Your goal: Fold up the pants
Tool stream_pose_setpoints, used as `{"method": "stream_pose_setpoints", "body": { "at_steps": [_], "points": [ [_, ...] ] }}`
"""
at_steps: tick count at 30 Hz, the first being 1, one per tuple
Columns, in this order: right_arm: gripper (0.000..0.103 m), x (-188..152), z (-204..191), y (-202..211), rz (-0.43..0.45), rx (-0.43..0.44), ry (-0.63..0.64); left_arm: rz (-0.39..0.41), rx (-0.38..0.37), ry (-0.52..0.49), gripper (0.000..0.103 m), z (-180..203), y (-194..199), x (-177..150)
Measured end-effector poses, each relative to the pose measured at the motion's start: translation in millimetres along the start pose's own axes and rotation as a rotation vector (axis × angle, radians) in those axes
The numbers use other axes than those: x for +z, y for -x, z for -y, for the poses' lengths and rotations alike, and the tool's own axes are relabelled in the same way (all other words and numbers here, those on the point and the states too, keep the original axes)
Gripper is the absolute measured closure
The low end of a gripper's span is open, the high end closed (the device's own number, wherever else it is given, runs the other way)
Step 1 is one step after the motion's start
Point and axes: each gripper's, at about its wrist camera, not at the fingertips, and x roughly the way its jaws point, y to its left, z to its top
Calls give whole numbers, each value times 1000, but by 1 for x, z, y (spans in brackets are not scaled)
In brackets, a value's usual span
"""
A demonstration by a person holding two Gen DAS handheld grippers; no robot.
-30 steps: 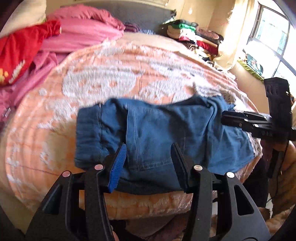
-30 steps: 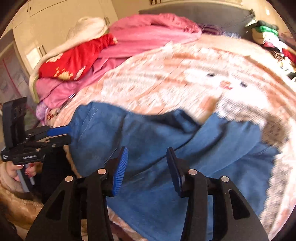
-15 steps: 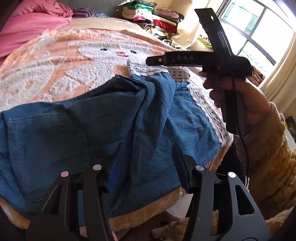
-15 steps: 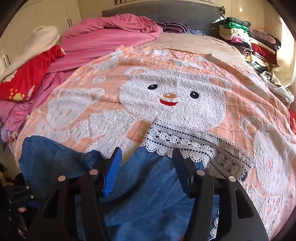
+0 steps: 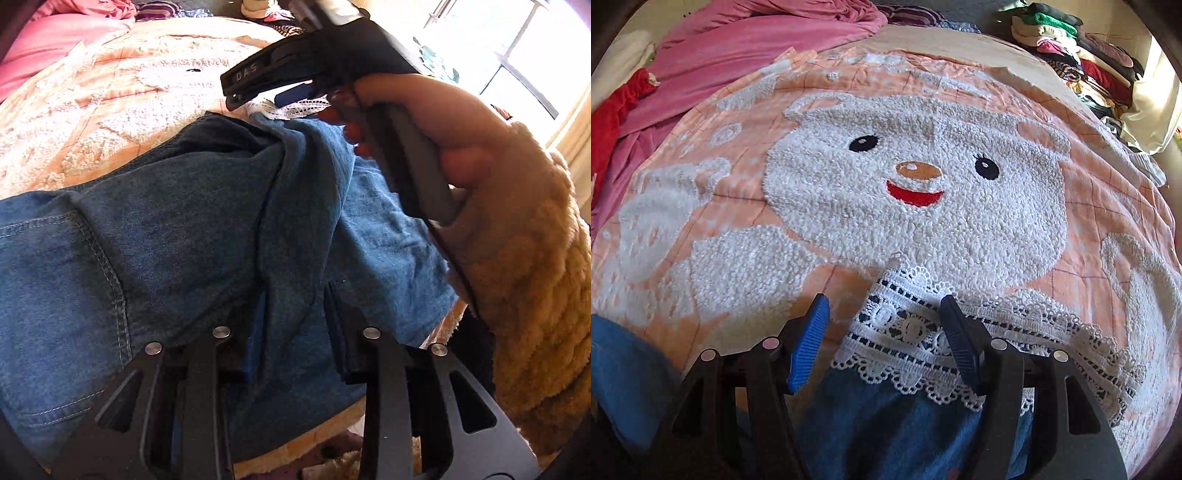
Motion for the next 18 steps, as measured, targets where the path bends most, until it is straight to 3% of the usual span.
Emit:
{"method": "stream_pose_setpoints", "body": {
  "at_steps": [4, 5, 6, 13, 18],
  "points": [
    [75, -2, 5, -4, 19, 10, 24, 8, -8, -7, 80, -1, 1, 1],
    [89, -2, 10, -3, 30, 22, 10, 10, -10, -7, 80, -2, 2, 1],
    [92, -3, 15, 1, 45, 37, 1, 13, -9, -7, 80, -3, 3, 2],
    [94, -29, 51, 60, 180, 191, -127, 45, -3, -24, 73, -7, 7, 7],
    [96, -57, 79, 110, 285, 224, -220, 64, -11, -20, 73, -10, 9, 9]
  ]
}}
